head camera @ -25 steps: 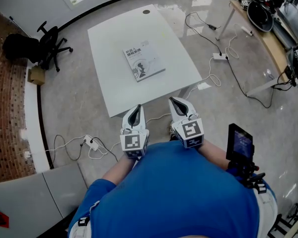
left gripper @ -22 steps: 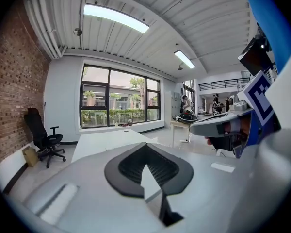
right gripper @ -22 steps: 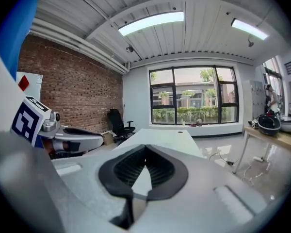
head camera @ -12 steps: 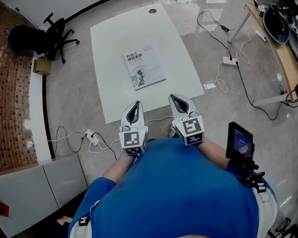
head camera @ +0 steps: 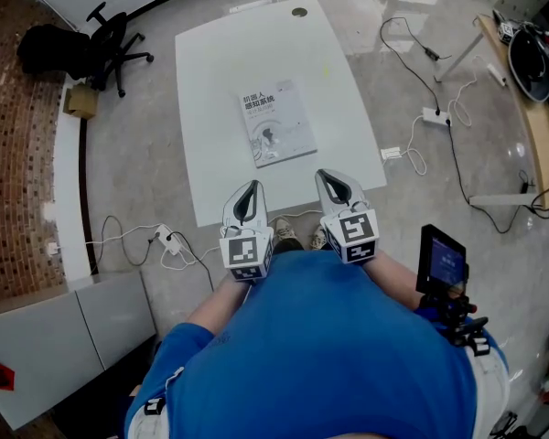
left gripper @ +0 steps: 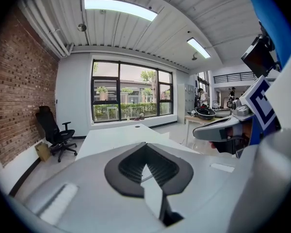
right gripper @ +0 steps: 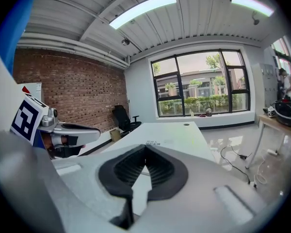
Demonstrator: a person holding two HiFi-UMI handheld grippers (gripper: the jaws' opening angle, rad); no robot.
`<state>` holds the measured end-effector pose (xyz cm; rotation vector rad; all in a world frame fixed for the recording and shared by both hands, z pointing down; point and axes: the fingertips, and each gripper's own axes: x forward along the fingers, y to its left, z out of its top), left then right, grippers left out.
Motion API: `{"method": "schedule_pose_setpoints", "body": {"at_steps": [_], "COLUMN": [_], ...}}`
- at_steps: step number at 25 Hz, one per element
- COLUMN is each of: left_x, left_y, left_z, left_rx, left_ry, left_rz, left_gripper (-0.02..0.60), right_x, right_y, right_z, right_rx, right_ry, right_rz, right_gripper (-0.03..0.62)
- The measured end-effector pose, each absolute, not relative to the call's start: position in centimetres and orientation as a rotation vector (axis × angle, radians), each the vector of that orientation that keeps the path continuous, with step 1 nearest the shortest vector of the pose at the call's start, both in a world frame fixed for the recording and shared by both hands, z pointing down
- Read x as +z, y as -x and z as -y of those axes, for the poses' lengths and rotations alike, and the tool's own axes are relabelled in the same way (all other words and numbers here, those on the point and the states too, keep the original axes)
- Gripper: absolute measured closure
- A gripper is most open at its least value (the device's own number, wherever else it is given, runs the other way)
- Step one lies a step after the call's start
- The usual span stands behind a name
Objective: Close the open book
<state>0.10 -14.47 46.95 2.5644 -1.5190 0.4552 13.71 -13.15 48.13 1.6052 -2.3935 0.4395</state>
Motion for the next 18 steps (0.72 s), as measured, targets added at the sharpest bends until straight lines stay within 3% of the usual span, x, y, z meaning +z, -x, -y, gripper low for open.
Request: {"method": "schedule_pose_setpoints", "body": {"at_steps": [18], "left_x": [51.8], "left_y": [3.3], "left_z": [23.3], "left_rx": [0.542], "left_ry": [-2.565], "left_rz": [1.385], "left_gripper": [0.577], "right_x": [52.6], "right_y": [-13.3], "right_z": [22.3], "right_rx": [0.538], "right_ry": [-1.702], "right_rz": [2.187], "right_gripper": [0.591]}}
